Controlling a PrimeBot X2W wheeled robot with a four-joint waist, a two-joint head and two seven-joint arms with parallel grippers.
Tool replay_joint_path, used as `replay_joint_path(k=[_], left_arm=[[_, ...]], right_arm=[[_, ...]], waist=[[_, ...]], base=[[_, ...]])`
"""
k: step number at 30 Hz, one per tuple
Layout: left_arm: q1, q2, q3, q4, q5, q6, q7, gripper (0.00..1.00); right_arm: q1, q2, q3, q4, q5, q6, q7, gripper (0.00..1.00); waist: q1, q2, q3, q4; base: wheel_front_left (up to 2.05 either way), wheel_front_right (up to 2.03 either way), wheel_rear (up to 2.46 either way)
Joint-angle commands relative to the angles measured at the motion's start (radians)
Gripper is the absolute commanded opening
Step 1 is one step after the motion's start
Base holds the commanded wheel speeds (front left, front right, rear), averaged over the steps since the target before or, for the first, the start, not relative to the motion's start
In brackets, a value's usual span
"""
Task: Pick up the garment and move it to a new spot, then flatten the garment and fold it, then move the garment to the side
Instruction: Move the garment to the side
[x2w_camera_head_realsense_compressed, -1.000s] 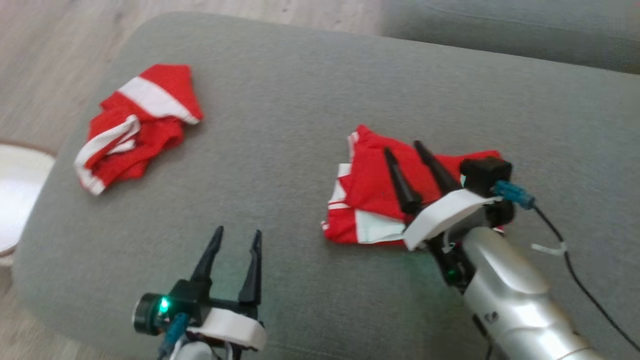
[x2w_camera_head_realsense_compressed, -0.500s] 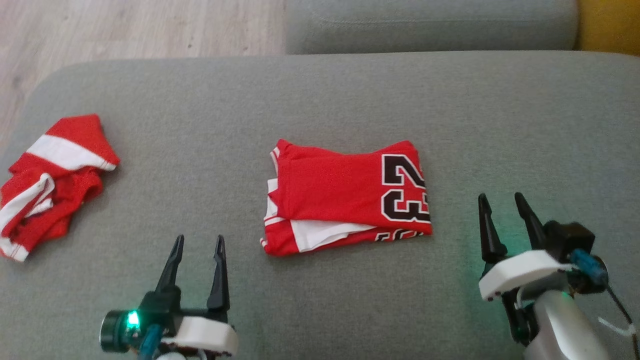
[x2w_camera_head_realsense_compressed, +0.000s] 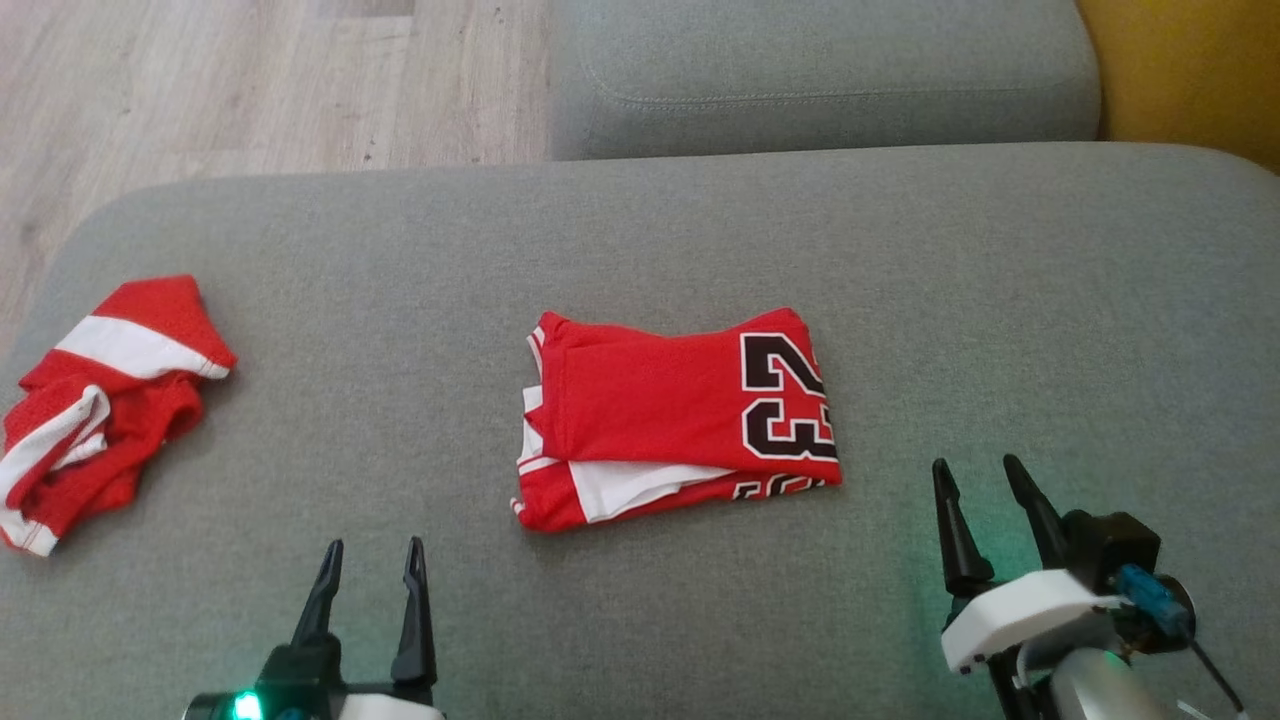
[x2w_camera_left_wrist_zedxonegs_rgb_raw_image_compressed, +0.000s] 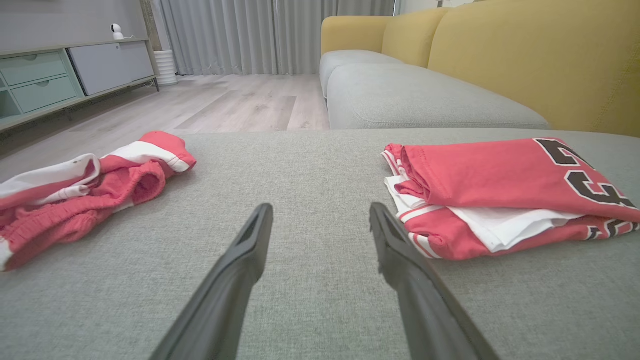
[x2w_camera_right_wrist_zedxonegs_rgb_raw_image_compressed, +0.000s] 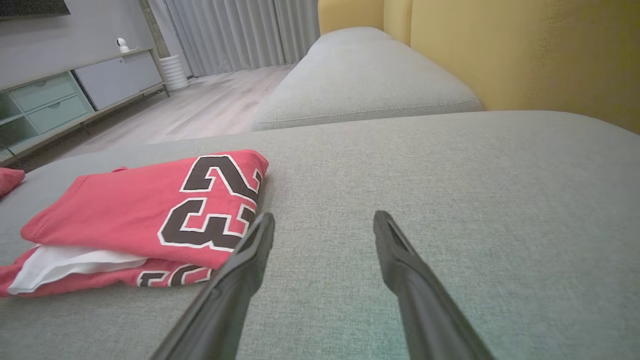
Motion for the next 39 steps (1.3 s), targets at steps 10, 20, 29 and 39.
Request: replay_joint_path(k=[10,20,29,39], left_arm=[[-0.031,0.001,0.017,-0.040,0.001,-0.003,-0.005,1.00],[-0.097,0.001,-0.055,-0.033,-0.014,-0.025,-0.005,1.00],[-0.123,0.001,-0.086,0.000,-0.042,-0.075,-0.005,1.00],[-0.145,0.001,-0.096,0.006,-0.051,-0.107,-0.005,1.00]], right_arm=[[-0.043,-0.001,0.051,-0.013,0.042,0.007,-0.011,1.00],[-0.248,-0.001,0.137,0.168,0.149,0.007,-0.011,1.00],[-0.347,-0.001,0.171,0.385,0.292,0.007,-0.011,1.00],[-0.384,-0.001,0.351,0.423,0.486,0.007,-0.011,0.00]], waist=[[0.0001,0.0000,0.023,0.002],[0.0001,0.0000,0.132,0.099],[0.0001,0.0000,0.156,0.175],[0.0001,0.0000,0.178,0.183]], base=[[0.00,0.00,0.00],[0.00,0.00,0.00],[0.00,0.00,0.00],[0.00,0.00,0.00]])
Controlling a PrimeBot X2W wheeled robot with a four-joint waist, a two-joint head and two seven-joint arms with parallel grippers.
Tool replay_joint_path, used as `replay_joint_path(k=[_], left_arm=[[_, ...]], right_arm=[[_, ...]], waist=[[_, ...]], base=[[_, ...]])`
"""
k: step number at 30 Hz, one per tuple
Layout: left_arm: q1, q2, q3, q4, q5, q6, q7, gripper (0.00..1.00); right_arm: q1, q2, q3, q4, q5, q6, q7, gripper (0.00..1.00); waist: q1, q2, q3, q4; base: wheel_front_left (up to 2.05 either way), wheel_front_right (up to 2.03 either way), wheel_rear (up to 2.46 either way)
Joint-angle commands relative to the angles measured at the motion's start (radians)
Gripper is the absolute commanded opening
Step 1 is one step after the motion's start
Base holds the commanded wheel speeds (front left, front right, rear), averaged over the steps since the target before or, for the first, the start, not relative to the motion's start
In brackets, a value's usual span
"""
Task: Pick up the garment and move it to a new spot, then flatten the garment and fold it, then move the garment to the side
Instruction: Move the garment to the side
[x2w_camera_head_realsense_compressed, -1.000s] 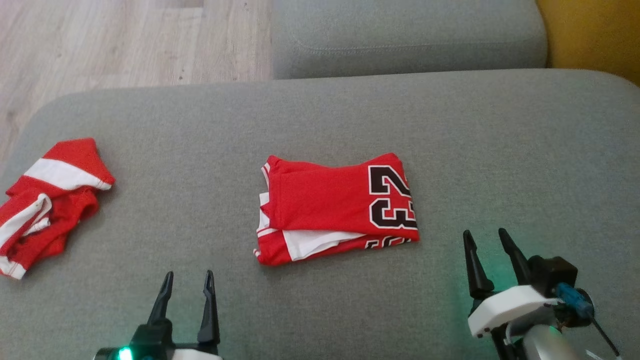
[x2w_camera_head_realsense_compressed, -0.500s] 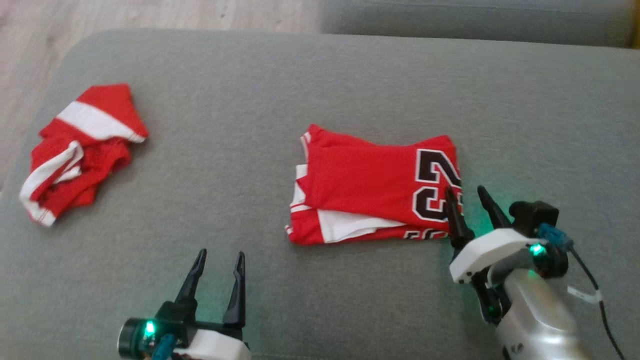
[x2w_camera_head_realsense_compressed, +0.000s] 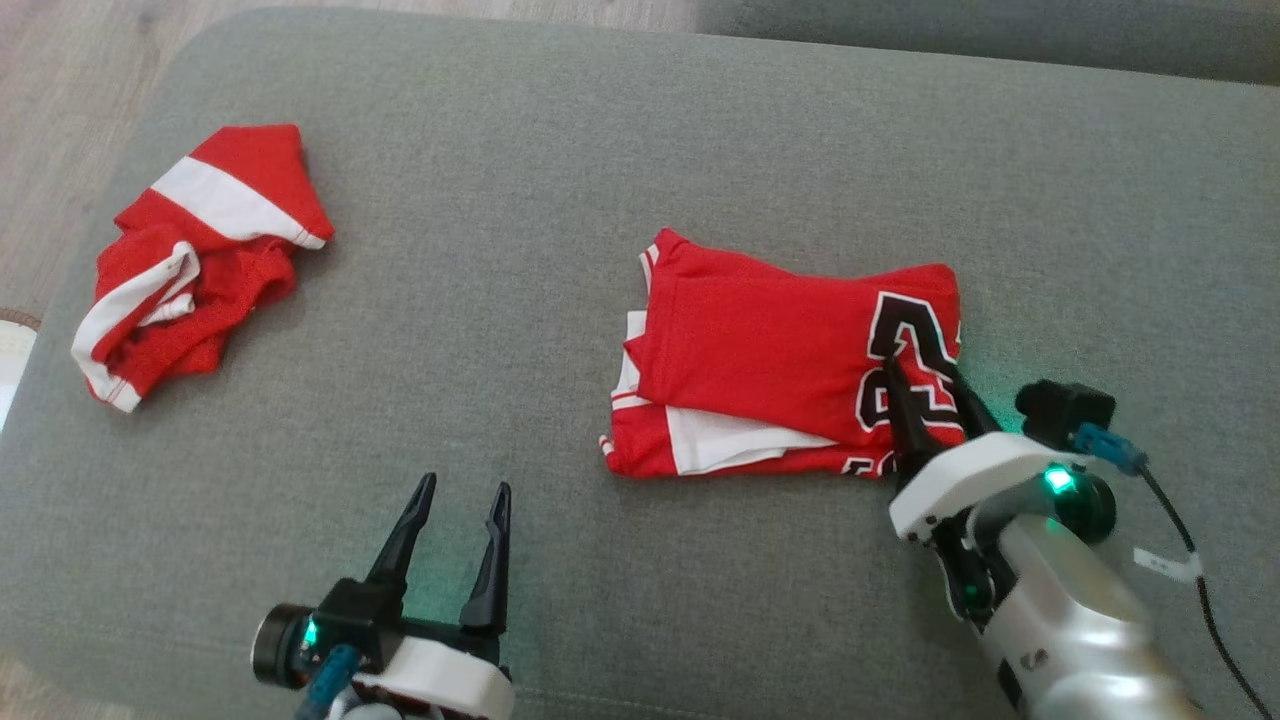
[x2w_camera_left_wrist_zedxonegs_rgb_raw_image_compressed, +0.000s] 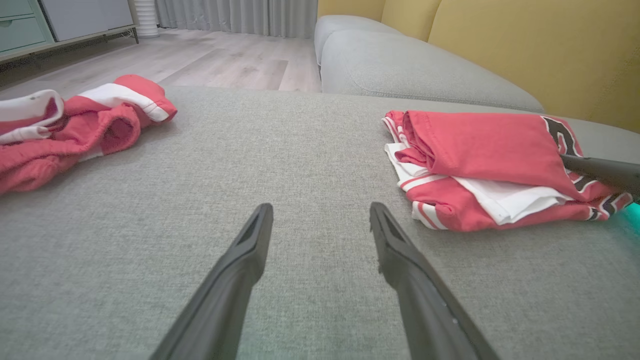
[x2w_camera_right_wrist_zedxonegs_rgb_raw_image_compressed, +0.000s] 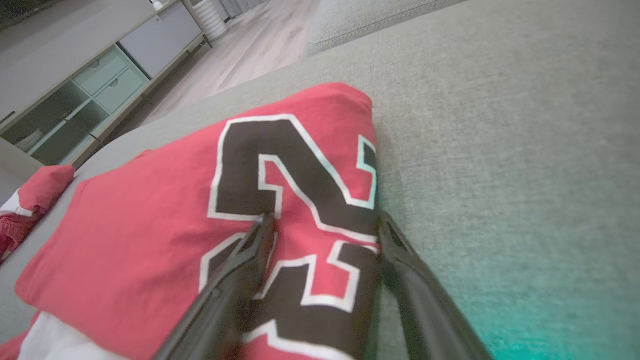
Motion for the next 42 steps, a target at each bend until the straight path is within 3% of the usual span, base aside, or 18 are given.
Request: replay_joint_path(k=[1,5,8,15,21,26,32,37,42], left_arm=[[-0.032,0.002,0.027,-0.025,-0.004,-0.001,-0.005,1.00],[-0.028,0.002,0.029,-0.030,-0.002,-0.002,-0.005,1.00],[-0.024,0.002,0.039,-0.036,0.005,-0.003,-0.005,1.00],[-0.056,0.002,0.032,-0.051,0.021,-0.017,-0.005,1.00],[-0.107,0.002,0.020,-0.049,0.036,-0.026,-0.005,1.00],[-0.136,0.002,0.007,-0.035,0.052,-0.034,-0.005,1.00],[-0.161,0.002,-0.007,-0.026,0.057,-0.040,-0.005,1.00],[-0.172,0.002,-0.001,-0.015,0.063,-0.044,-0.005,1.00],[-0.179,0.002,0.009,-0.009,0.078,-0.047,-0.005,1.00]], right_arm=[[-0.009,0.029,0.045,-0.001,0.015,0.007,0.008,0.00],[-0.022,0.028,0.008,-0.026,-0.013,0.007,0.008,0.00],[-0.017,0.025,-0.048,-0.068,-0.064,0.007,0.008,0.00],[-0.001,0.028,-0.092,-0.130,-0.172,0.007,0.008,0.00],[-0.001,0.029,-0.040,-0.182,-0.141,0.007,0.008,0.00],[-0.012,0.029,-0.028,-0.207,-0.129,0.007,0.008,0.00],[-0.030,0.029,-0.069,-0.223,-0.159,0.007,0.008,0.00],[-0.095,0.027,-0.176,-0.204,-0.243,0.007,0.008,0.00],[-0.220,-0.040,-0.282,-0.121,-0.386,0.007,0.008,0.00]], waist=[[0.0000,0.0000,-0.001,-0.008],[0.0000,0.0000,-0.011,-0.034],[0.0000,0.0000,-0.025,-0.092],[0.0000,0.0000,-0.020,-0.326],[0.0000,0.0000,0.016,-0.548],[0.0000,0.0000,0.054,-0.655],[0.0000,0.0000,0.092,-0.670],[0.0000,0.0000,0.121,-0.623],[0.0000,0.0000,0.157,-0.559]], base=[[0.00,0.00,0.00],[0.00,0.00,0.00],[0.00,0.00,0.00],[0.00,0.00,0.00],[0.00,0.00,0.00],[0.00,0.00,0.00],[0.00,0.00,0.00],[0.00,0.00,0.00],[0.00,0.00,0.00]])
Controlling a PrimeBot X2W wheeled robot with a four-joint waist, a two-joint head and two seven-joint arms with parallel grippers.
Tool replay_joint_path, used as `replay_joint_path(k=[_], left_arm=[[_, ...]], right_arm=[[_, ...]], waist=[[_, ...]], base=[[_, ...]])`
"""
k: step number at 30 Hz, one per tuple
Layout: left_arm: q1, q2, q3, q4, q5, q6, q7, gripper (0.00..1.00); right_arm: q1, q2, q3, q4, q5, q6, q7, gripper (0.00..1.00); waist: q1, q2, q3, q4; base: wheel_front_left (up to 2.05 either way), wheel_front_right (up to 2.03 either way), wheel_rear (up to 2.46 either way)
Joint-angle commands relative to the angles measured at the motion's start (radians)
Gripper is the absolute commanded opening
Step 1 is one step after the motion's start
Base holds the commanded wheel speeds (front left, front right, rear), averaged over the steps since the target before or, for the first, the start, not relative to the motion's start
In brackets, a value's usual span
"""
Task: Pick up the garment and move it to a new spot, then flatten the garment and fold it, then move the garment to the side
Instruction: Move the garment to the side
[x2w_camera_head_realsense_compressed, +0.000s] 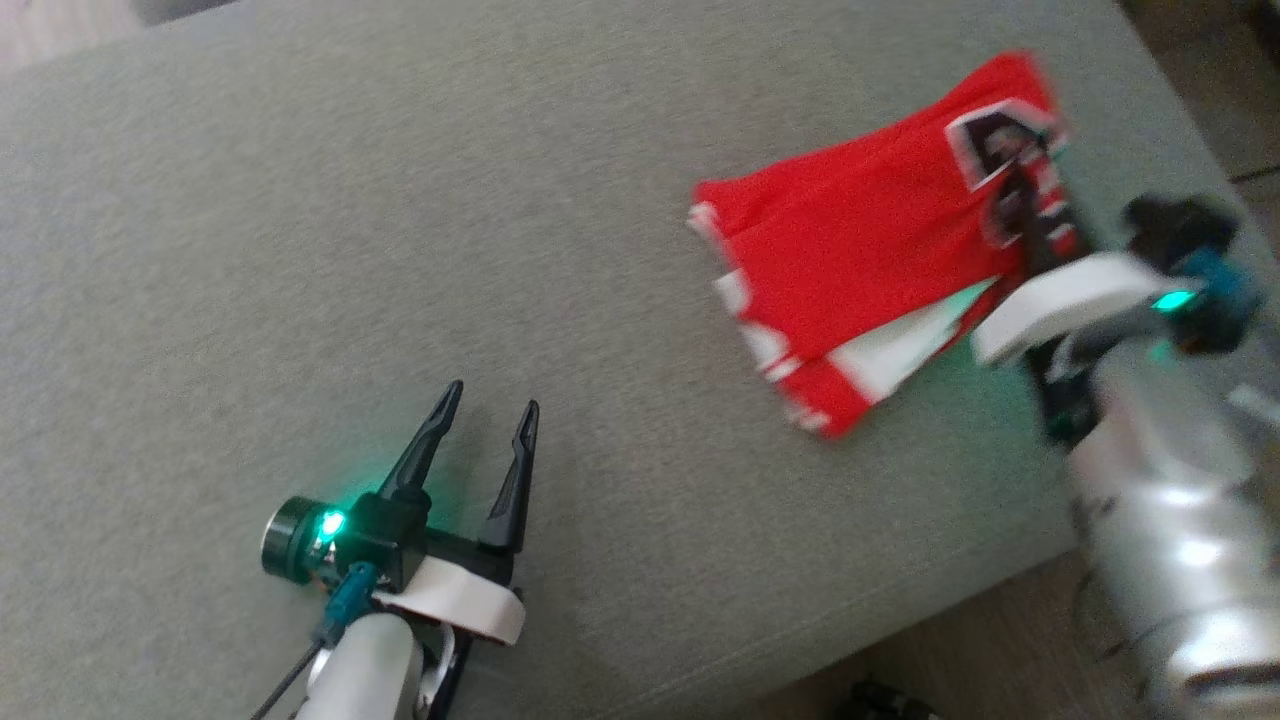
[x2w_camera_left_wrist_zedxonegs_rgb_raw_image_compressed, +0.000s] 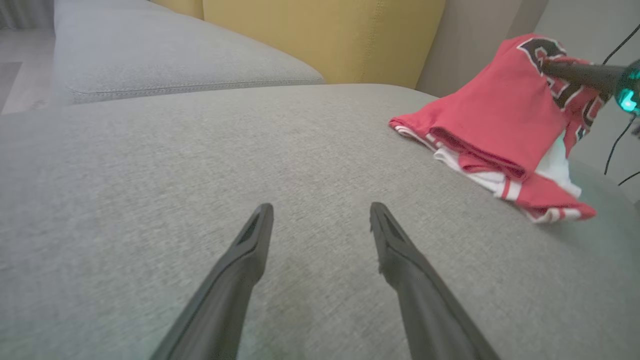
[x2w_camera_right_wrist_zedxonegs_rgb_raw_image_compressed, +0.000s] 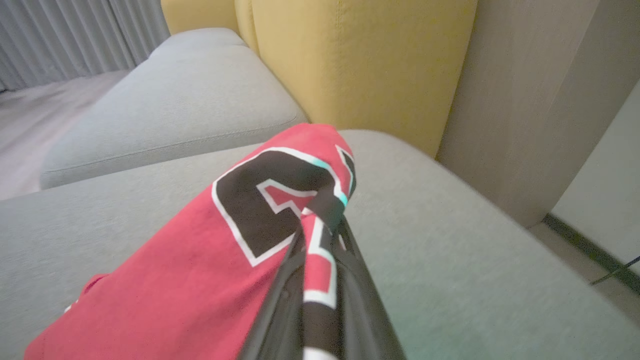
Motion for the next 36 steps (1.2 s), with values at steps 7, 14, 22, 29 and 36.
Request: replay_joint_path(k=[7,14,22,29,36], left_arm=[[-0.042,0.002,0.046,-0.033,0.032,-0.008,-0.005,1.00],[-0.050,0.002,0.049,-0.042,0.038,-0.011,-0.005,1.00],[-0.047,0.002,0.100,-0.052,0.029,0.007,-0.005,1.00],[-0.027,0.002,0.160,-0.065,0.022,0.045,-0.005,1.00],[0.014,0.002,0.194,-0.048,0.006,0.082,-0.005,1.00]], right_arm=[[-0.238,-0.191,-0.217,0.146,-0.245,0.007,-0.006,0.00],[-0.303,-0.275,-0.431,0.197,-0.435,0.007,0.004,0.00],[-0.310,-0.146,-0.630,0.072,-0.636,0.007,-0.004,1.00],[-0.192,0.021,-0.399,-0.165,-0.472,0.007,-0.006,1.00],[0.041,0.038,-0.226,-0.278,-0.240,0.007,-0.006,1.00]], waist=[[-0.0001,0.0000,0.073,0.125],[-0.0001,0.0000,0.095,0.172],[-0.0001,0.0000,0.070,0.191],[-0.0001,0.0000,0.003,0.228],[-0.0001,0.0000,-0.074,0.303]], base=[[0.00,0.00,0.00],[0.00,0.00,0.00],[0.00,0.00,0.00],[0.00,0.00,0.00],[0.00,0.00,0.00]])
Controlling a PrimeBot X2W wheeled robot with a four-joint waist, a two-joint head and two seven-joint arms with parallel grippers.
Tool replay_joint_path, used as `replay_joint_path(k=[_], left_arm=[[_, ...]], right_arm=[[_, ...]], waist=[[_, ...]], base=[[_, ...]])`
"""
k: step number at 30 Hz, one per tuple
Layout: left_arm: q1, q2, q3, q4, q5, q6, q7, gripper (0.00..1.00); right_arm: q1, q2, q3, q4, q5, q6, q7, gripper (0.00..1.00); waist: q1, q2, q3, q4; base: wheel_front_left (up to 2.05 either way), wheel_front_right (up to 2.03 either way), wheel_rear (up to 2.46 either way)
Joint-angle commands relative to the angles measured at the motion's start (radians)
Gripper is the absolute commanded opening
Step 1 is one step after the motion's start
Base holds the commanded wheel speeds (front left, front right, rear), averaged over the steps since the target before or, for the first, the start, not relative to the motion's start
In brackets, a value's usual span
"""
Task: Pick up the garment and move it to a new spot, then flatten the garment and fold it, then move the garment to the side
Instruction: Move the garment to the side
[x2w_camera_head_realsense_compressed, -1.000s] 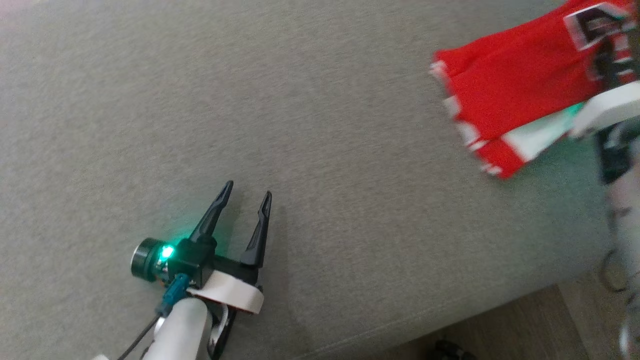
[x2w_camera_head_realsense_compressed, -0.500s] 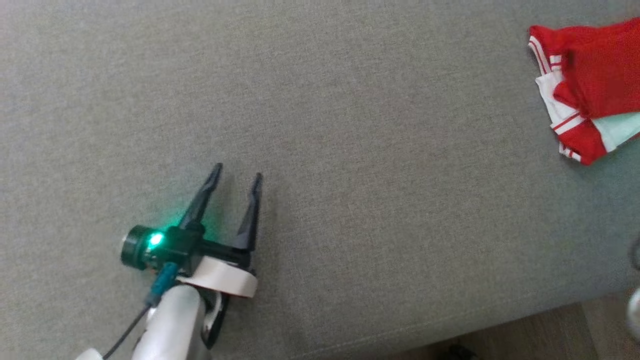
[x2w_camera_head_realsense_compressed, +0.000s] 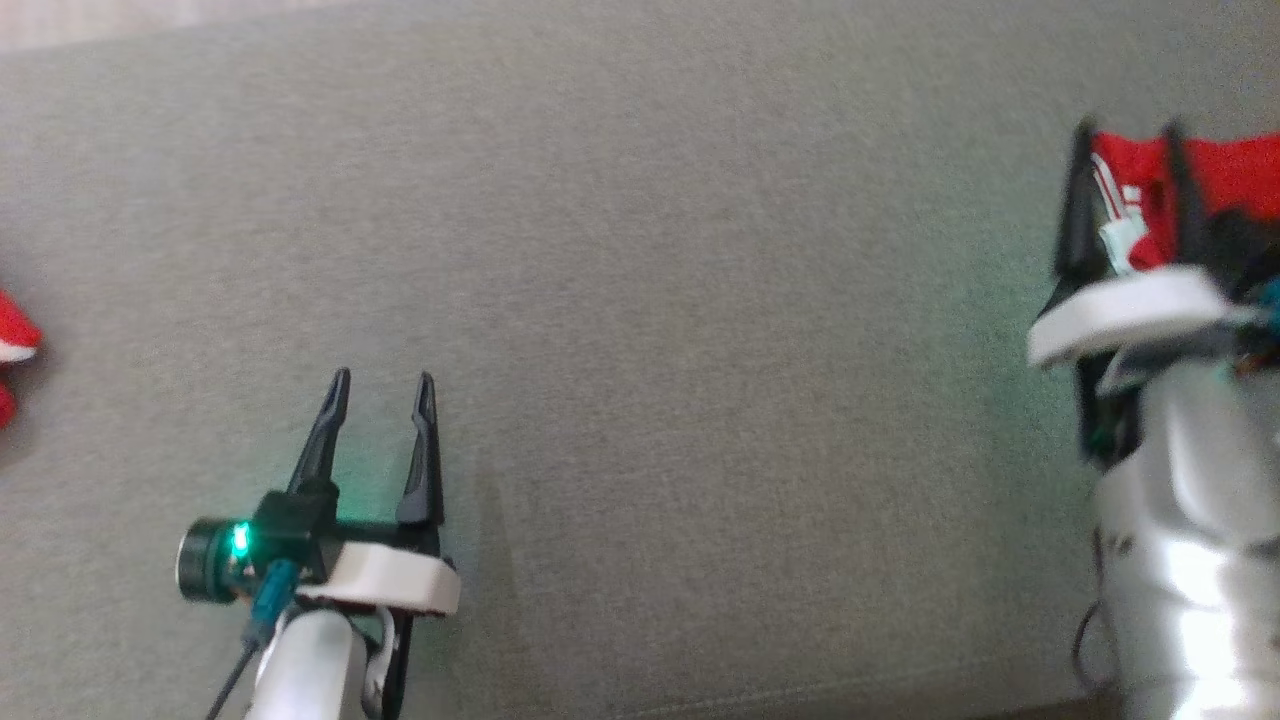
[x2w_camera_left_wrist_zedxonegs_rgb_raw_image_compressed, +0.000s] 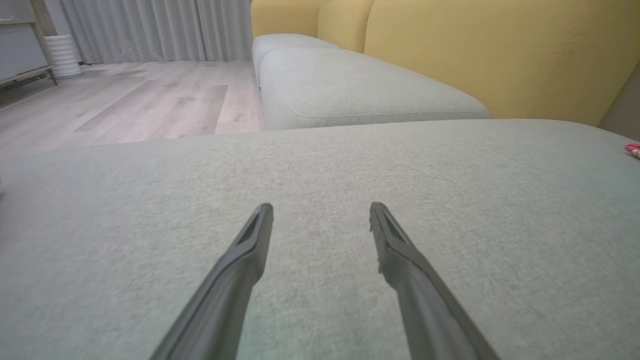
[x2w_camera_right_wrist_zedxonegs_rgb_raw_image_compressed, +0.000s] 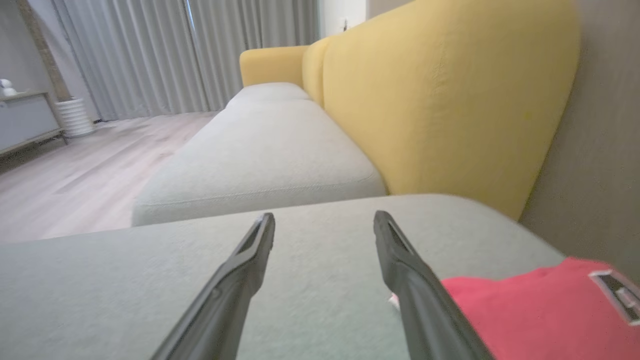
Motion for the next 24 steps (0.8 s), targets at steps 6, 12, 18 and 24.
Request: replay_joint_path(k=[6,12,18,24], left_arm=[[0.043,0.007,0.054,-0.017,-0.011,0.022,-0.005,1.00],[0.071,0.007,0.064,-0.020,-0.025,0.034,-0.005,1.00],[0.100,0.007,0.078,-0.011,-0.040,0.052,-0.005,1.00],[0.136,0.007,0.081,-0.007,-0.050,0.061,-0.005,1.00]], right_arm=[[0.123,0.011,0.132,-0.046,0.076,0.007,-0.011,1.00],[0.204,0.011,0.200,-0.056,0.102,0.007,-0.011,1.00],[0.248,0.011,0.249,-0.060,0.121,0.007,-0.011,1.00],[0.300,0.011,0.270,-0.059,0.134,0.007,-0.011,1.00]], waist=[[0.0001,0.0000,-0.080,0.074],[0.0001,0.0000,-0.117,0.098],[0.0001,0.0000,-0.155,0.102],[0.0001,0.0000,-0.206,0.103]], base=[[0.00,0.00,0.00],[0.00,0.00,0.00],[0.00,0.00,0.00],[0.00,0.00,0.00]])
